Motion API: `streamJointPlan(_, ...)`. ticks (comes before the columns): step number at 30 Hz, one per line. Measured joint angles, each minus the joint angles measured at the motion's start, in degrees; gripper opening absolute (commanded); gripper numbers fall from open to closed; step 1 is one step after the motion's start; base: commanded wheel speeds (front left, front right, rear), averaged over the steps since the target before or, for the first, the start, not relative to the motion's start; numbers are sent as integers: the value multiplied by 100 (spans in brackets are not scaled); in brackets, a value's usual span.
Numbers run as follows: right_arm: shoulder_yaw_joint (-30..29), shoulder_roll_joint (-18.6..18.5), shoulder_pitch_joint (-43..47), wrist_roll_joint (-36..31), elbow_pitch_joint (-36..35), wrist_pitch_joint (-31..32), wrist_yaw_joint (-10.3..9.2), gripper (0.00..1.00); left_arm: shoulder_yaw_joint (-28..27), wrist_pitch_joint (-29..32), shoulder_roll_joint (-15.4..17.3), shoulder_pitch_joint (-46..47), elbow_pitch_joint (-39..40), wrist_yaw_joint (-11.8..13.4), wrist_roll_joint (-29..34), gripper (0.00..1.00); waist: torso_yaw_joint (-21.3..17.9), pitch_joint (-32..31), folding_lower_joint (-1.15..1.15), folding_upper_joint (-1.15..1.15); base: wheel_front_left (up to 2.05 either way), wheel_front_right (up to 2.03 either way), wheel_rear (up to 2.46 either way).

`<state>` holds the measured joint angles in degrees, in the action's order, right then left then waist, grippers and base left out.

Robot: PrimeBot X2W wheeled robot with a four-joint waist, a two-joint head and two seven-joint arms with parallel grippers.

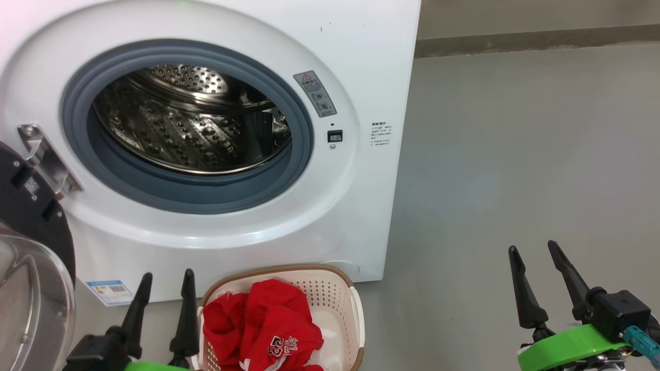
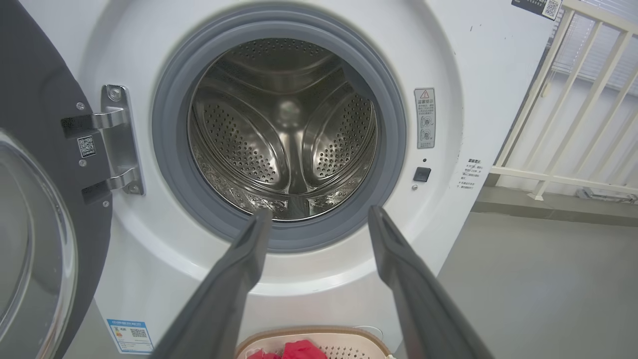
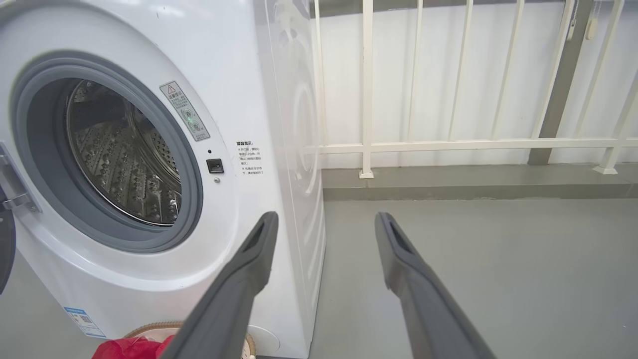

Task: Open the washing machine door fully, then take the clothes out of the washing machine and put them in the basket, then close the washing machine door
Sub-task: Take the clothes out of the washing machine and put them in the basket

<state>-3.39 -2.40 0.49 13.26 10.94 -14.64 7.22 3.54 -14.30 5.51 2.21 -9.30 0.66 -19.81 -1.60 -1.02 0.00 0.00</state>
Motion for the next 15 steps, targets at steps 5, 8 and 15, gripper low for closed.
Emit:
streamJointPlan(5, -37, 1, 144, 1, -99, 0, 0, 100, -75, 0, 73, -148, 86, -2, 64, 100, -39, -42, 0, 0, 0, 0, 0)
streamJointPlan(8, -40, 4, 199, 5, -125, 0, 0, 100, -112, 0, 75, -204, 107, -2, 69, 100, -62, -45, 0, 0, 0, 0, 0)
streamJointPlan(15, -41, 10, 199, 10, -144, 0, 0, 100, -151, 0, 69, -238, 111, -3, 77, 100, -83, -26, 0, 0, 0, 0, 0)
